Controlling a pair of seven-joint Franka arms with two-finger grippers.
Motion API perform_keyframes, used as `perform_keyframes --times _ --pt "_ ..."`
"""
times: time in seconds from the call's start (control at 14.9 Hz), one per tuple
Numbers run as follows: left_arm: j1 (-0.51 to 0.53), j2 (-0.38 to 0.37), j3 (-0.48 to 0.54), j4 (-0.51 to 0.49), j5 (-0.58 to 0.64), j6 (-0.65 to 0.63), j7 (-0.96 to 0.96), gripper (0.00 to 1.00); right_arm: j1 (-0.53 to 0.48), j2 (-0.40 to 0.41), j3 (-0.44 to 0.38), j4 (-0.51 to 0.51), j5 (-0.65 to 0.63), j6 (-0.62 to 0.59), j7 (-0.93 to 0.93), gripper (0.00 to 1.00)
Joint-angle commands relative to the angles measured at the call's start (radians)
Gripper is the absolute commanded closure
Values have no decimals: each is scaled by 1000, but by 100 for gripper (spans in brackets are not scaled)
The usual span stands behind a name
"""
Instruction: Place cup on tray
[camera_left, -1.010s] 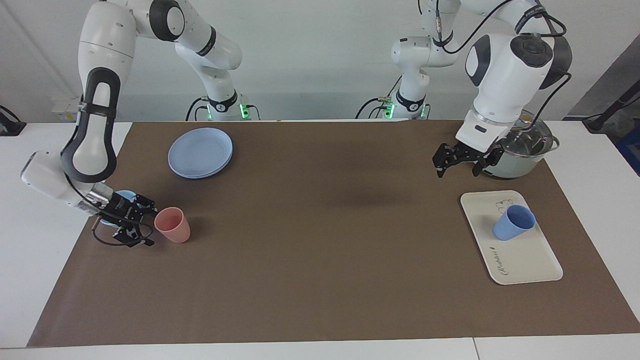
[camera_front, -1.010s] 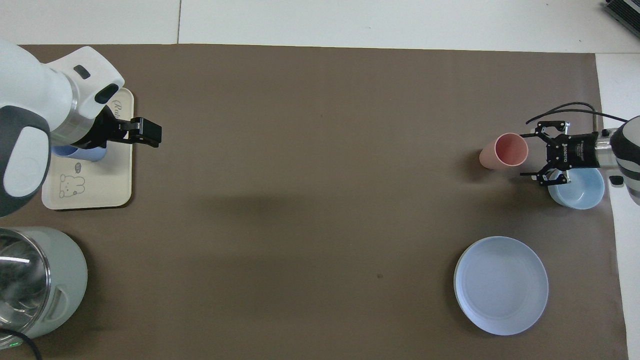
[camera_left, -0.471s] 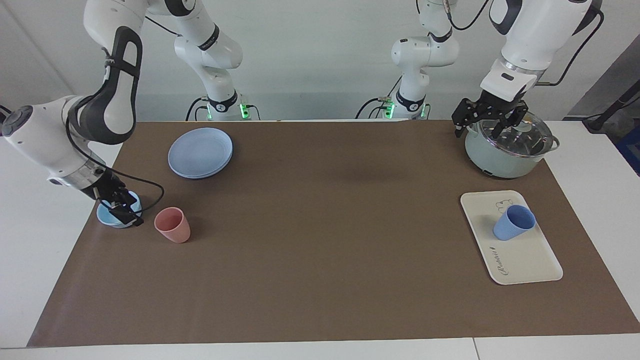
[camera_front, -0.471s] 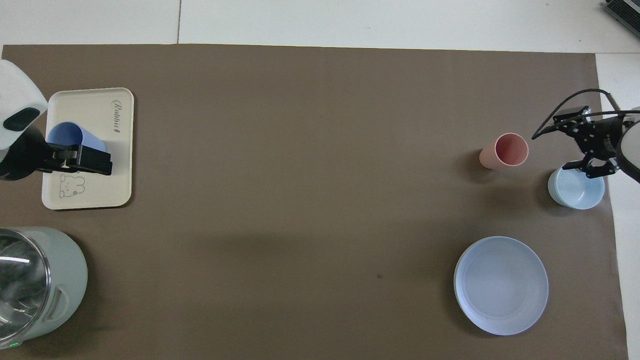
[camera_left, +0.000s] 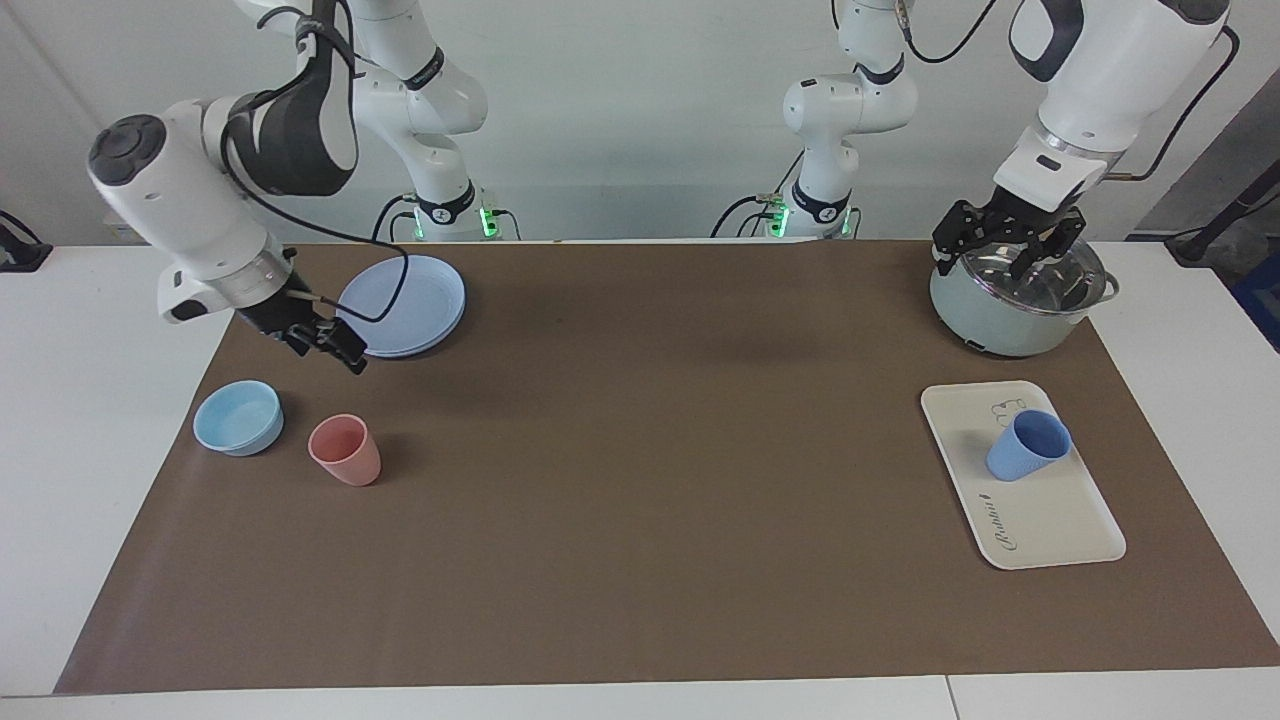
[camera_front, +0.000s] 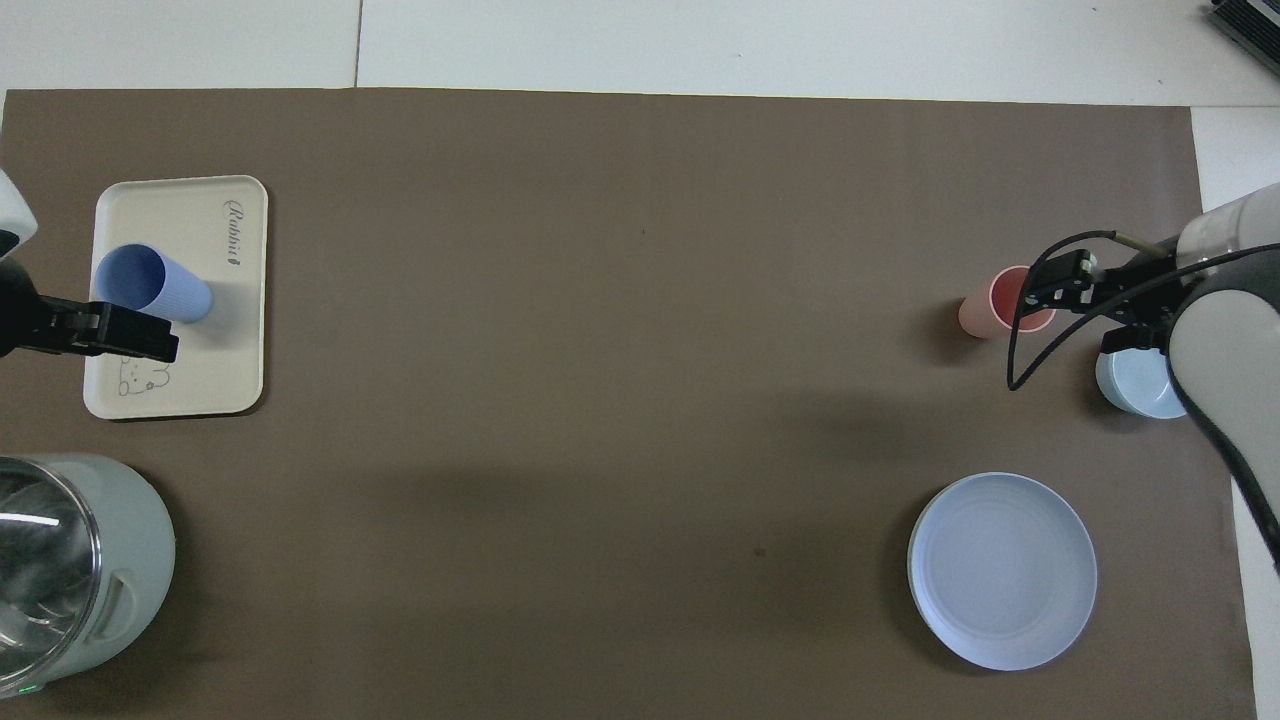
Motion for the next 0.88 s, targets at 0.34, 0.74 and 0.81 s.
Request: perform_keyframes --times 0.34,0.74,0.81 --pt "8 16 -10 75 11 -86 11 0 126 -98 3 22 -103 -65 -86 0" --pt "-2 42 -11 73 31 -81 8 0 115 -92 -11 152 -108 -100 -81 0" --pt "-2 42 -13 72 31 -74 6 0 106 -86 -9 180 -110 -127 -87 0"
